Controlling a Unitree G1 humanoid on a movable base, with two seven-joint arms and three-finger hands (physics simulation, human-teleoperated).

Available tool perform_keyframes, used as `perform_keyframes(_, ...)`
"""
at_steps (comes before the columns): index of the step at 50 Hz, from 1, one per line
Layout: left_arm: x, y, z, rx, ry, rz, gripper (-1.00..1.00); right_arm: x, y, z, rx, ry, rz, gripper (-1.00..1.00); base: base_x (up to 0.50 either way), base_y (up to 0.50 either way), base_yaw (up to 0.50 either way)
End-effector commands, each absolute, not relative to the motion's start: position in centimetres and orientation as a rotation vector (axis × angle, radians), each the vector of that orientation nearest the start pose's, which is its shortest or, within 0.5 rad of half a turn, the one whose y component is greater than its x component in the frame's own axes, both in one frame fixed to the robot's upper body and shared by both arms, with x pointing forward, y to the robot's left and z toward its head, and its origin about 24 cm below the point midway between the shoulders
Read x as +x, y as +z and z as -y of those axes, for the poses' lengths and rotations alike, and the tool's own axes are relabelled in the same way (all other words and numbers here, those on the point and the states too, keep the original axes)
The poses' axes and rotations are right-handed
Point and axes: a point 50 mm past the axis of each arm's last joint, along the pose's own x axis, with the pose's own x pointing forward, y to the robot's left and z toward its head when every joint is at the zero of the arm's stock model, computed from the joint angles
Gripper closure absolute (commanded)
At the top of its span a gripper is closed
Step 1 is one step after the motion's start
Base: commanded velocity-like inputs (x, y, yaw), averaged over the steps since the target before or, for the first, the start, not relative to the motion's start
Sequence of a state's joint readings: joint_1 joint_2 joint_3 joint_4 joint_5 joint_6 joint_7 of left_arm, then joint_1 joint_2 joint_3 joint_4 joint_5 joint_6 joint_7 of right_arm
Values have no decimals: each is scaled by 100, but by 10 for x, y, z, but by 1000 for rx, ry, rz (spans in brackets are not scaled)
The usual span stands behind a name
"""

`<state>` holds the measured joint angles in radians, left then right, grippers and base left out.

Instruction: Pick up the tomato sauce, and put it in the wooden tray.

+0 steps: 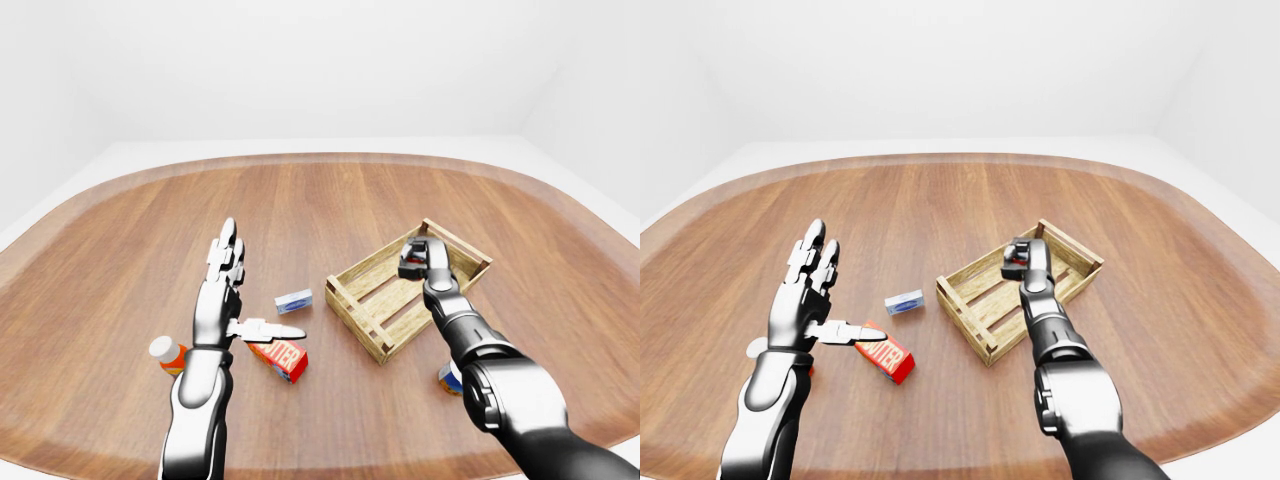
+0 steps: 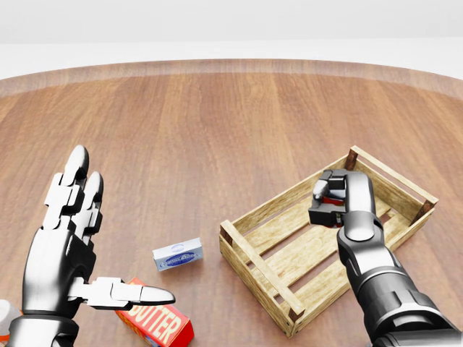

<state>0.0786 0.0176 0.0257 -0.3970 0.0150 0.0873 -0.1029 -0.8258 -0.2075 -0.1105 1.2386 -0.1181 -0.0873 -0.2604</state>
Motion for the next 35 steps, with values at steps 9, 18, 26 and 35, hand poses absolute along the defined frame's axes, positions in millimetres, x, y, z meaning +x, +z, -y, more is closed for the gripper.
perform_keyframes(9,233,107,-157,51,-55,230,-100,353,11,205,-356,-297,-375,100,0,0,0)
perform_keyframes(18,231,108,-157,51,-55,233,-100,347,3,207,-371,-308,-400,100,0,0,0)
perform_keyframes(26,232,107,-157,50,-54,231,-100,343,-1,210,-374,-318,-414,100,0,0,0)
perform_keyframes(35,231,109,-157,50,-55,241,-100,341,-4,212,-355,-314,-426,100,0,0,0)
